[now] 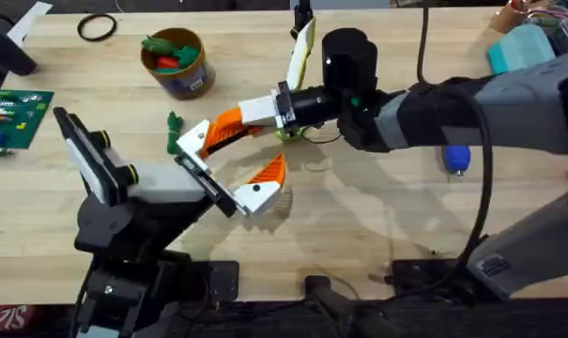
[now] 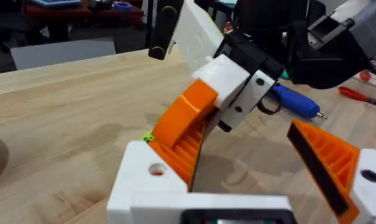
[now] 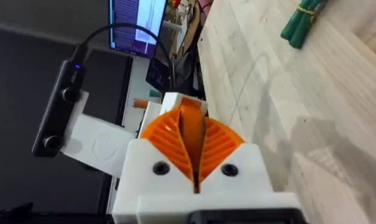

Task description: Pick up the gripper from the table and insert it into the empty holder that is missing its gripper. Then pick up a screw, insert it into the mounting hole, and use the screwdriver to tighten it. Finally, clean up the table by picking up the vegetable and placing it into the bucket.

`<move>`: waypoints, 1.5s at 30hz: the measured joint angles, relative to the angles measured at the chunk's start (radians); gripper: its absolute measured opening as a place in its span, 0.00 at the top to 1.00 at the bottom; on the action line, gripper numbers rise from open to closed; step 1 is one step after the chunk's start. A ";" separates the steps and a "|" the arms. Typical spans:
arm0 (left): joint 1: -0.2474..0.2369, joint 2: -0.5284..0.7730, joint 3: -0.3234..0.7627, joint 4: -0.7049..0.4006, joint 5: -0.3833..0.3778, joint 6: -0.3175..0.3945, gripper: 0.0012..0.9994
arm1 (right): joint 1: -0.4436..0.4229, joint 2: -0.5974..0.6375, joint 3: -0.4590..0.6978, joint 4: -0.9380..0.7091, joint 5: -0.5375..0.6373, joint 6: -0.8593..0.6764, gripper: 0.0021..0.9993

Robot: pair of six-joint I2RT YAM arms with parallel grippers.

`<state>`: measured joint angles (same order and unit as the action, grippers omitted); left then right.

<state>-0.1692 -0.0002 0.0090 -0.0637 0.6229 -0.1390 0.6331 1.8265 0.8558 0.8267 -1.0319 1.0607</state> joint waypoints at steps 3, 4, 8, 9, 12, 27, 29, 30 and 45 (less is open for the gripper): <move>0.000 0.000 0.000 0.000 0.000 0.000 0.01 | 0.000 0.000 0.000 0.000 0.002 0.000 1.00; 0.000 0.000 0.000 0.000 0.000 0.000 0.01 | 0.000 0.000 0.000 0.000 0.003 0.000 0.99; -0.004 0.000 0.000 0.001 0.023 0.006 0.01 | 0.004 0.007 0.001 -0.007 0.023 -0.007 0.61; -0.006 0.000 0.000 0.001 0.029 0.007 0.01 | 0.004 0.013 0.001 -0.011 0.022 -0.010 0.50; -0.006 0.000 0.000 0.001 0.036 0.011 0.01 | 0.000 0.031 0.001 -0.019 0.019 -0.013 0.27; -0.006 0.000 0.000 0.000 0.065 0.012 0.01 | -0.167 0.036 0.001 -0.019 -0.073 0.015 0.00; -0.006 0.000 0.000 0.000 0.065 0.012 0.01 | -0.200 0.036 0.001 -0.018 -0.104 0.019 0.00; -0.006 0.000 0.000 0.000 0.065 0.013 0.01 | -0.214 0.036 0.001 -0.018 -0.119 0.024 0.00; -0.006 0.000 0.000 0.000 0.065 0.012 0.01 | -0.180 0.036 0.001 -0.019 -0.285 0.047 0.00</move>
<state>-0.1753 -0.0002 0.0090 -0.0635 0.6880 -0.1266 0.4533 1.8629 0.8566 0.8078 -1.3168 1.1072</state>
